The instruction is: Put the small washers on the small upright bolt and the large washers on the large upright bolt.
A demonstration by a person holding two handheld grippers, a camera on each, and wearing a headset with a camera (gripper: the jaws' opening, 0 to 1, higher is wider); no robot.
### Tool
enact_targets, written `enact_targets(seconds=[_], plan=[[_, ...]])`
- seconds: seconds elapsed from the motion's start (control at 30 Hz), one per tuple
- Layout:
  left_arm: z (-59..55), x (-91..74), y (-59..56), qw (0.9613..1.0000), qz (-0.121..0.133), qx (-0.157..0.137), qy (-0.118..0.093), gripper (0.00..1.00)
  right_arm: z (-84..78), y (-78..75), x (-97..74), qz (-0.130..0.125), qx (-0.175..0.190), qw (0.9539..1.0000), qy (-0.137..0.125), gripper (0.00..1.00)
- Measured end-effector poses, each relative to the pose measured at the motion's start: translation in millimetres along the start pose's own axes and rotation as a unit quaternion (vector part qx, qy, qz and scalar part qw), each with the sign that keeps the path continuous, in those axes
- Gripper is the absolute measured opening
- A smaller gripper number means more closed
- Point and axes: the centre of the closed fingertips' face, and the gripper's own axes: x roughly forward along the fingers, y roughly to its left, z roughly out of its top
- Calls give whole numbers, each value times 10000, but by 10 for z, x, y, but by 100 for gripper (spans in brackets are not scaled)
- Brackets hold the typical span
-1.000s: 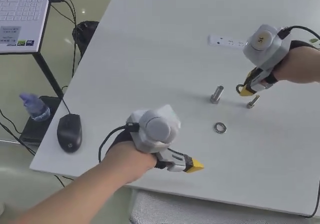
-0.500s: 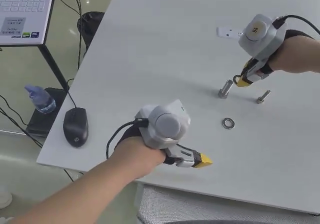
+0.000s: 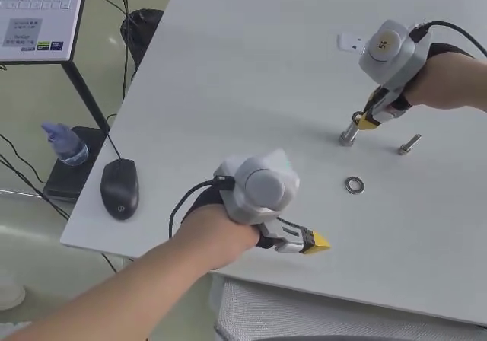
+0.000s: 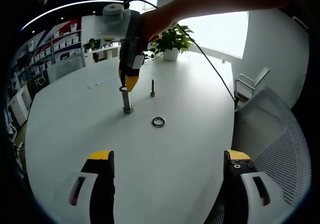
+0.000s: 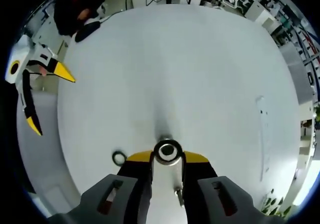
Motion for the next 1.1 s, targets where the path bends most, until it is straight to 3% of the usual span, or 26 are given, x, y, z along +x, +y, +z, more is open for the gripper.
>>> enact_targets(seconds=[0.43,0.83,1.1], plan=[[-76,-8,21,9999,-77,-47,99,86,1,16,150,59,-82,9998,153,21],[-49,16,43,9998,-128,-109,52,84,-2,85,245,83,-133,9995,287,21],[-32,44,53,9998,-136,-108,53,84,-47,50,393,95,-81,9994,311,22]])
